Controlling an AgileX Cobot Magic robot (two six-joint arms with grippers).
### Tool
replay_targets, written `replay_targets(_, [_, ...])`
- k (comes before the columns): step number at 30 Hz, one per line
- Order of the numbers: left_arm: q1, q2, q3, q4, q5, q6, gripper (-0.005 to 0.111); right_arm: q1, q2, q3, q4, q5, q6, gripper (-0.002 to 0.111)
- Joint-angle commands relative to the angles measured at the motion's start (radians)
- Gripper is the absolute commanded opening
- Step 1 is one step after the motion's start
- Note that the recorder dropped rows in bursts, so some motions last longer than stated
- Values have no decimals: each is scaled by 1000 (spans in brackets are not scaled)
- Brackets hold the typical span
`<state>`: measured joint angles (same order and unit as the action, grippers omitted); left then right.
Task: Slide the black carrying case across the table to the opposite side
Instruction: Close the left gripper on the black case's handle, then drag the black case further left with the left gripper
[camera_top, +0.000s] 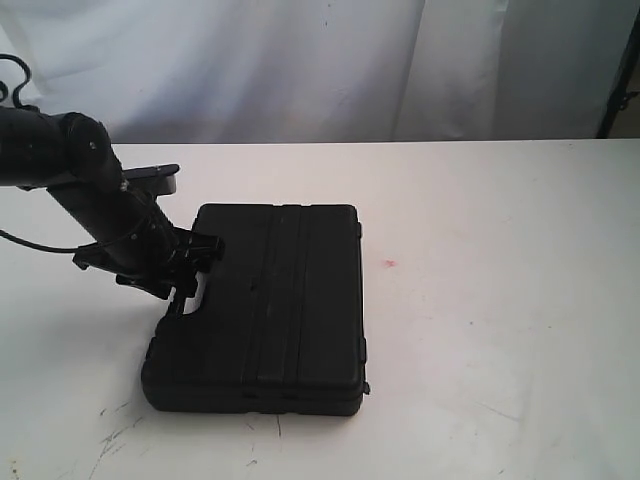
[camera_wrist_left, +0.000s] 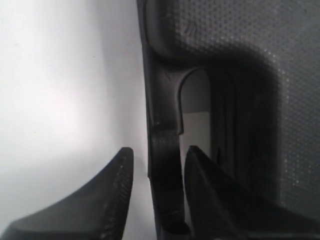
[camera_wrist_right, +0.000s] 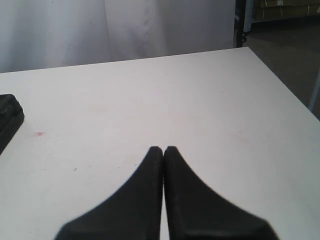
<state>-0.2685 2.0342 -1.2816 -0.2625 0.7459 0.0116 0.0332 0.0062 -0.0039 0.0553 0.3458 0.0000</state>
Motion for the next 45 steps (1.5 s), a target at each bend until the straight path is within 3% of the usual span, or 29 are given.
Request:
replay_targets(1, [-3,-2,-5,6,-13,3,34,-3,-6,4,6,0,6,0])
replay_targets(13, [-3,18,-5,6,-13,14,33,-3,-6,4,6,0,8,0])
replay_targets(15, [-3,18,-3,6,-13,14,27,-3,-6,4,6,0,8,0])
replay_targets(19, [-3,18,-3,15,-6,18,0,-3,-6,4,6,0,6,0])
replay_targets(25, [0,18,-3,29,11,16,0,-3,-6,4,6,0,6,0])
replay_targets(33, [32,13,-3,185,72,-59,0,-3,-6,4,6,0,6,0])
replay_targets(45, [160,12,-3,198,123,-62,0,-3,-6,4,6,0,6,0])
